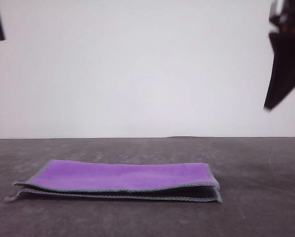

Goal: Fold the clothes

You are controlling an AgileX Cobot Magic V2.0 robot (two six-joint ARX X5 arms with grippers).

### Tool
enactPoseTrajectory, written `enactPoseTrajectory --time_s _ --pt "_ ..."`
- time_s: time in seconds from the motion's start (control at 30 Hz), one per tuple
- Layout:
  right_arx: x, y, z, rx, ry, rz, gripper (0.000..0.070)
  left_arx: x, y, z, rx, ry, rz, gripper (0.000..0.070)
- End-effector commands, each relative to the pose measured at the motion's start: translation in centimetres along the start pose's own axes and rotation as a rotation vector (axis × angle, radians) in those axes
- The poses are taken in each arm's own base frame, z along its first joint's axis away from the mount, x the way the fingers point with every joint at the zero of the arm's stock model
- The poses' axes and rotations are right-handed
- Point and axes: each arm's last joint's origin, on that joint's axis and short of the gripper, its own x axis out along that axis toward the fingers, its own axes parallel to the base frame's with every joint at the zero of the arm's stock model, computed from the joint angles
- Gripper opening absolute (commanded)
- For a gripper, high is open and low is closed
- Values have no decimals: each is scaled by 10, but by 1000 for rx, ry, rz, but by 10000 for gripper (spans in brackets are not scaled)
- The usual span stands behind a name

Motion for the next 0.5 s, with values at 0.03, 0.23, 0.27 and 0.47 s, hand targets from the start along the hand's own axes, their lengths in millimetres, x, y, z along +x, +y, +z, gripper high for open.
enactPoseTrajectory --time_s 0.03,0.23,0.27,0.47 --pt "14 -4 -2 68 -57 104 499 4 -1 -12 -9 -23 -15 407" --pt "35 -8 -10 129 -65 195 498 9 -1 -21 -19 -46 -12 406" --pt "38 -9 -9 130 -59 198 498 9 -1 -20 -17 -51 -11 406" --pt "64 -13 -4 181 -11 256 498 9 0 -15 -23 -98 -5 406"
